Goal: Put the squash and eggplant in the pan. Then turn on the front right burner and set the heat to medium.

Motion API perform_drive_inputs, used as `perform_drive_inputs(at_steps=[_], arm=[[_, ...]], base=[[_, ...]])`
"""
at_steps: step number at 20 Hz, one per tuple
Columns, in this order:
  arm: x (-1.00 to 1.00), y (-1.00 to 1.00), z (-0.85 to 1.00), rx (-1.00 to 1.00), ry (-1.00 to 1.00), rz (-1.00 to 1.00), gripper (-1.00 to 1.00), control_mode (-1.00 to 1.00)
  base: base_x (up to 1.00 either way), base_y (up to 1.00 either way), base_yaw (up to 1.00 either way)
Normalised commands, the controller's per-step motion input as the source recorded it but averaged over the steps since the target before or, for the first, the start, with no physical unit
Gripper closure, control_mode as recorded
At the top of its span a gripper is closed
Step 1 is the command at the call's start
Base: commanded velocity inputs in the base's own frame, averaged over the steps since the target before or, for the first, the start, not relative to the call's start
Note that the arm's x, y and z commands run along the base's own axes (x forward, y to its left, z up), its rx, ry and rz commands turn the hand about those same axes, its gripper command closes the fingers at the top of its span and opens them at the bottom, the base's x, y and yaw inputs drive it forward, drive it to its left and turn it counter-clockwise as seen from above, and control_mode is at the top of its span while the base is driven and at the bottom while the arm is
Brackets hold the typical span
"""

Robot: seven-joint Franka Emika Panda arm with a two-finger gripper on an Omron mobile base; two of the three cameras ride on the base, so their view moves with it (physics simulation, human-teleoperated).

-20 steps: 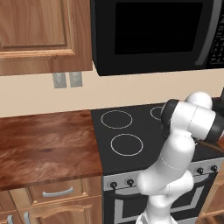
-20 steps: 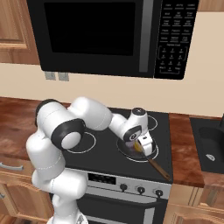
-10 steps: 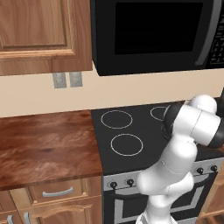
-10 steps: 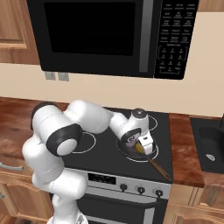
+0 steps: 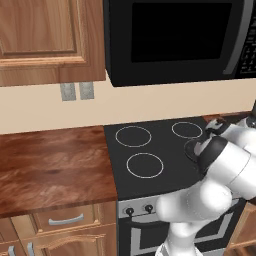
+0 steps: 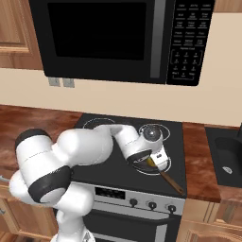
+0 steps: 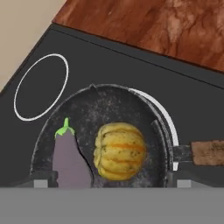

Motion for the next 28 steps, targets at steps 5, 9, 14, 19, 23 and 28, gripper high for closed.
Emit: perform_drive_inputs(at_steps=[5,9,14,19,23,28], arm=[[-0.72,-0.14,0.42,0.0,-0.14,0.0,-1.0,-1.0],[-0.72,-0.16,0.36,0.0,-0.13,0.0,-1.0,-1.0],[-0.73,-0.1,0.28,0.0,-0.1,0.0,-1.0,-1.0],[-0.61,-0.01,0.13,0.0,-0.05,0.01,-1.0,-1.0],[-0.4,0.0,0.01,0.0,0.0,0.05,-1.0,-1.0],[-0.28,0.0,0.0,0.0,0.0,0.11,-1.0,-1.0]], base=[[0.0,0.0,0.0],[0.0,0.0,0.0],[0.0,0.0,0.0],[0.0,0.0,0.0],[0.0,0.0,0.0],[0.0,0.0,0.0]])
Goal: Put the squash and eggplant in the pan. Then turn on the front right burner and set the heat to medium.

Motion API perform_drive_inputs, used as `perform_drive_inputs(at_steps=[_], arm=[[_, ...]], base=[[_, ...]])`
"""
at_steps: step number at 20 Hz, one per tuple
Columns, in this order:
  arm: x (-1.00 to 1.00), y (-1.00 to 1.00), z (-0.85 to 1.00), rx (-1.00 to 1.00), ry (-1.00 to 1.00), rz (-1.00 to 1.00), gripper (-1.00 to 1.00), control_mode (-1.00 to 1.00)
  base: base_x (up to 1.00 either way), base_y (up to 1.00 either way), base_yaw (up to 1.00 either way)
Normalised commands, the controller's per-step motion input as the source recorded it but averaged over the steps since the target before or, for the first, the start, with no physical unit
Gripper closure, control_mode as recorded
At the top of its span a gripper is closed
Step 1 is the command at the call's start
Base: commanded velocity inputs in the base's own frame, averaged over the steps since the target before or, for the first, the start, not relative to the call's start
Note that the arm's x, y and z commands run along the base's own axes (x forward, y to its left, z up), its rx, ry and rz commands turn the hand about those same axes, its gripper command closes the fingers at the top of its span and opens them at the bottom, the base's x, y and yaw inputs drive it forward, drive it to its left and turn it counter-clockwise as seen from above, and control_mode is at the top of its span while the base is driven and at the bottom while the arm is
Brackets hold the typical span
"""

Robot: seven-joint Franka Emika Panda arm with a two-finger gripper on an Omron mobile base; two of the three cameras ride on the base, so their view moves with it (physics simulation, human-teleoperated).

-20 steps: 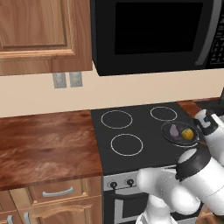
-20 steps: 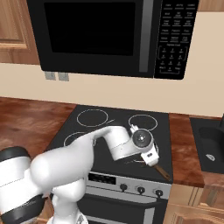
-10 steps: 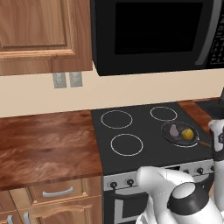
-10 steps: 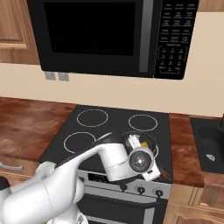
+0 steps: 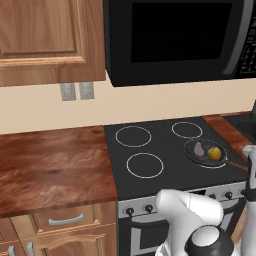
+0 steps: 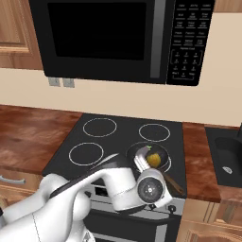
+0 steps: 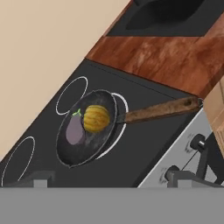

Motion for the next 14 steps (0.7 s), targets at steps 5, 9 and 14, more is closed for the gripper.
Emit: perform_drive_inputs(at_steps=[5,9,14], arm=[[-0.26,0.0,0.0,0.0,0.0,0.13,-1.0,-1.0],[-0.19,-0.01,0.0,0.0,0.0,0.1,-1.0,-1.0],[-0.17,-0.07,0.0,0.01,-0.02,0.09,-1.0,-1.0]], base=[[0.0,0.0,0.0],[0.0,0.0,0.0],[0.0,0.0,0.0]])
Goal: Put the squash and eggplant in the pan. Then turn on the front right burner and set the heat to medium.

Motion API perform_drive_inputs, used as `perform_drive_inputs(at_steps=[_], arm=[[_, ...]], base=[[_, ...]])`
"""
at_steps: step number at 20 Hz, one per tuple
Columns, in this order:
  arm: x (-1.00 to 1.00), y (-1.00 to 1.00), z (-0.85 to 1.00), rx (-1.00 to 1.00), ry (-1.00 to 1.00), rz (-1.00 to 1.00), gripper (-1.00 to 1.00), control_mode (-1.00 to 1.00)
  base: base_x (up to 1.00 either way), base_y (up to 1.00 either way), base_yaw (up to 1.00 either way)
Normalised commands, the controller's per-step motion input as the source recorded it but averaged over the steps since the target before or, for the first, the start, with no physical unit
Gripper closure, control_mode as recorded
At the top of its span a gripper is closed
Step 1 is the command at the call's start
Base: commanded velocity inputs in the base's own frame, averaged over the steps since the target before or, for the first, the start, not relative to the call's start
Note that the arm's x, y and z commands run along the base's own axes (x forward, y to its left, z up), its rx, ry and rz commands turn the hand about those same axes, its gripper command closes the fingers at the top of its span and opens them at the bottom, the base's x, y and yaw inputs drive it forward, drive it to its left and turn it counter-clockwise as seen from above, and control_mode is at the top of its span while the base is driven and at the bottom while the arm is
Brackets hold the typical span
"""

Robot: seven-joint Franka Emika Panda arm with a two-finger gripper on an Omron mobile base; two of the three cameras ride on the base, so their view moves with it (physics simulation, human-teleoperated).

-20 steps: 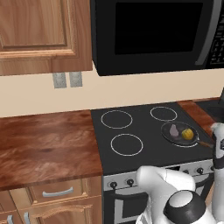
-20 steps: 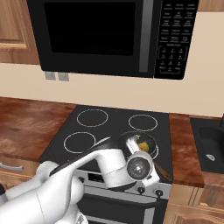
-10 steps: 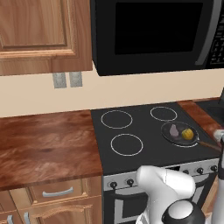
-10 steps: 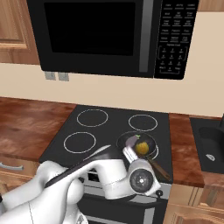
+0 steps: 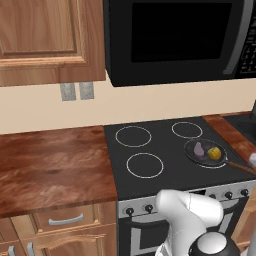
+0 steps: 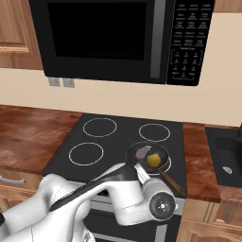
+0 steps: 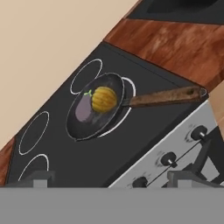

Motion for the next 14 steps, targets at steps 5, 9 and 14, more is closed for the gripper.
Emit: perform_drive_inputs(at_steps=[5,9,14], arm=[[-0.26,-0.04,0.0,0.0,-0.03,0.09,-1.0,-1.0],[-0.31,0.0,0.0,0.0,-0.03,0.09,-1.0,-1.0],[-0.29,0.0,-0.03,0.0,-0.02,0.08,-1.0,-1.0]], base=[[0.0,0.0,0.0],[0.0,0.0,0.0],[0.0,0.0,0.0]])
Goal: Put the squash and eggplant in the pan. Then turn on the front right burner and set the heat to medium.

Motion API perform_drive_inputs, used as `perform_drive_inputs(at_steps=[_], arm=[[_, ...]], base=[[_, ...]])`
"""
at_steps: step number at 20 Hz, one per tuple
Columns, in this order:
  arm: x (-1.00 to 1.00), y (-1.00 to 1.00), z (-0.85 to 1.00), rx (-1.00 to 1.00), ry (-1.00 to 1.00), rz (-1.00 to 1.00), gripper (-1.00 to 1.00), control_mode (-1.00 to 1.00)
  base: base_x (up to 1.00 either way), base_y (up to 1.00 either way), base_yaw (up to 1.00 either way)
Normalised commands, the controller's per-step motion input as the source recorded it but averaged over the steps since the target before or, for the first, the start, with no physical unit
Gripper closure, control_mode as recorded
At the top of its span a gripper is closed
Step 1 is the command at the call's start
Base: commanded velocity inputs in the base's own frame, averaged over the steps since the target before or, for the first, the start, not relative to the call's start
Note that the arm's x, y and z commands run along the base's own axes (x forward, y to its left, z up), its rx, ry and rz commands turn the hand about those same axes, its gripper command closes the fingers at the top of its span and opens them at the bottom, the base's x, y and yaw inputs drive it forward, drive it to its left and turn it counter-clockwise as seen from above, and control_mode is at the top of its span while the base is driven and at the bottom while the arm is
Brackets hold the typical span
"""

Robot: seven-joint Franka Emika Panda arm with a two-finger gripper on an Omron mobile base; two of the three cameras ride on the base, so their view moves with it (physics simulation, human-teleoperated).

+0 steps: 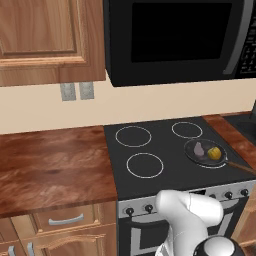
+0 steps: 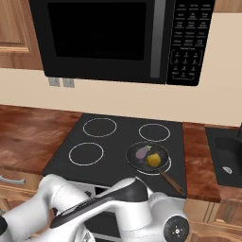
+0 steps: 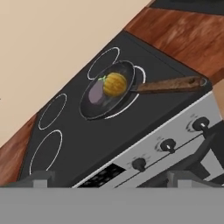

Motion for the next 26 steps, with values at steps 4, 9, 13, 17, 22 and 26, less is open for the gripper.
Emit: perform_drive_inputs(at_steps=[4,9,13,17,22,26], arm=[[-0.08,-0.02,-0.07,-0.01,-0.03,0.05,-1.0,-1.0],[0.0,-0.05,-0.1,0.0,-0.01,0.03,-1.0,-1.0],[0.0,-0.04,-0.06,-0.03,-0.03,0.03,-1.0,-1.0],[0.0,-0.05,-0.12,-0.08,-0.1,0.04,-1.0,-1.0],[0.0,-0.09,-0.21,-0.1,-0.14,0.05,-1.0,-1.0],[0.0,-0.11,-0.21,-0.1,-0.16,0.05,-1.0,-1.0]], base=[[0.0,0.0,0.0],[0.0,0.0,0.0],[0.0,0.0,0.0],[0.0,0.0,0.0],[0.0,0.0,0.0],[0.0,0.0,0.0]])
